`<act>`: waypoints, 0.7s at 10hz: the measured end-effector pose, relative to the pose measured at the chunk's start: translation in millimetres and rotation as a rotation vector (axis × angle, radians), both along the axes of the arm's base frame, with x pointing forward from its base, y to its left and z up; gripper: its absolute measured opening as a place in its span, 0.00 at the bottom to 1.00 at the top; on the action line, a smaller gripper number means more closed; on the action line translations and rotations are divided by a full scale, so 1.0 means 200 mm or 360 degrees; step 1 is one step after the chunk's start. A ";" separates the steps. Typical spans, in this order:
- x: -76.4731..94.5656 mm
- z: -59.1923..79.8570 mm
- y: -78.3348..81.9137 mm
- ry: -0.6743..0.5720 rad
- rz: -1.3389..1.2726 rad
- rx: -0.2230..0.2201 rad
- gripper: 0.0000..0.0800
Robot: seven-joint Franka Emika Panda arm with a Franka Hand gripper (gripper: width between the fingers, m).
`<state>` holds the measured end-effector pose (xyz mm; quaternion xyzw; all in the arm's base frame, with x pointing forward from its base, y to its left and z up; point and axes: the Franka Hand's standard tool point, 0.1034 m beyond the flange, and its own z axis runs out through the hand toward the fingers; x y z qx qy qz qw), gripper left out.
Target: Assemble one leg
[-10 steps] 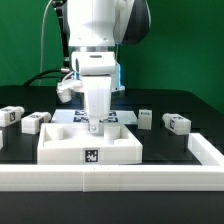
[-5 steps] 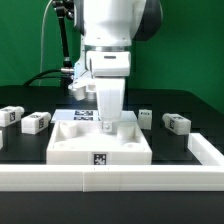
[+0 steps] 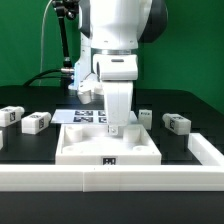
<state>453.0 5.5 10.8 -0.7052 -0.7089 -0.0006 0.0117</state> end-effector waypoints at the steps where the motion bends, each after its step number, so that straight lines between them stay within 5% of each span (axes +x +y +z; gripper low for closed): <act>1: 0.00 0.00 0.01 0.0000 -0.0001 0.0000 0.08; 7: 0.16 0.00 0.30 -0.0047 -0.0023 0.0024 0.08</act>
Offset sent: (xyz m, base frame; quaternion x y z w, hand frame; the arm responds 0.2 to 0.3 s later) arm 0.0267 0.0465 -0.0047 0.0064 -0.0109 -0.0168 0.9998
